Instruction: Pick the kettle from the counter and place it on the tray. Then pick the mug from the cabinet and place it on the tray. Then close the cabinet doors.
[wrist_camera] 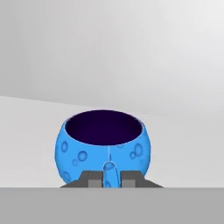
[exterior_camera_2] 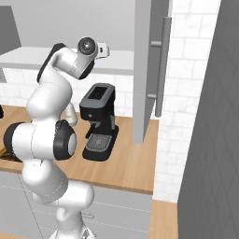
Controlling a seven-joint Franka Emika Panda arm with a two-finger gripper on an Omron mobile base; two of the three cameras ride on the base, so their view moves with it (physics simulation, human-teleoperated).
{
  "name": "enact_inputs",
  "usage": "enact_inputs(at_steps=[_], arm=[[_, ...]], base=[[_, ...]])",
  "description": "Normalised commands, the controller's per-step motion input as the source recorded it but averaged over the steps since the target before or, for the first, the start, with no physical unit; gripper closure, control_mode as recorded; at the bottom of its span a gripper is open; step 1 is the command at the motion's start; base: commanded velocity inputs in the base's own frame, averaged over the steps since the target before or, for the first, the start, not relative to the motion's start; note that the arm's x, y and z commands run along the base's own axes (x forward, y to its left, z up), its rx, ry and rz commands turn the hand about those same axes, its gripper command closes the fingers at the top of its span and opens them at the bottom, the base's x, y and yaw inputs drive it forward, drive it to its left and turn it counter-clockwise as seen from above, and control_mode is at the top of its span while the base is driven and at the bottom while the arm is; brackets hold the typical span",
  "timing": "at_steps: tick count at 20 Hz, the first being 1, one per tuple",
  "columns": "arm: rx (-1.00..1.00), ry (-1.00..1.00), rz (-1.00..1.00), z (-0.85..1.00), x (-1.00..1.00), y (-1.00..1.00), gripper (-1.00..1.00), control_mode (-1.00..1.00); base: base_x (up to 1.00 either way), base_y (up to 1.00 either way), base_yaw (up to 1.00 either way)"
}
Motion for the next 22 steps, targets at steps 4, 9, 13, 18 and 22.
enact_inputs(at_steps=[4, 9, 13, 18, 22], arm=[[0.00, 0.00, 0.00, 0.00, 0.00, 0.01, 1.00, -1.00], [0.00, 0.00, 0.00, 0.00, -0.01, 0.00, 1.00, -1.00], [0.00, 0.00, 0.00, 0.00, -0.07, 0.00, 1.00, -1.00], [0.00, -0.02, 0.00, 0.00, -0.19, 0.00, 1.00, -1.00], [-0.01, -0.12, 0.04, 0.06, -0.58, 0.15, 1.00, -1.00]], base=[[0.00, 0.00, 0.00], [0.00, 0.00, 0.00], [0.00, 0.00, 0.00], [0.00, 0.00, 0.00], [0.00, 0.00, 0.00]])
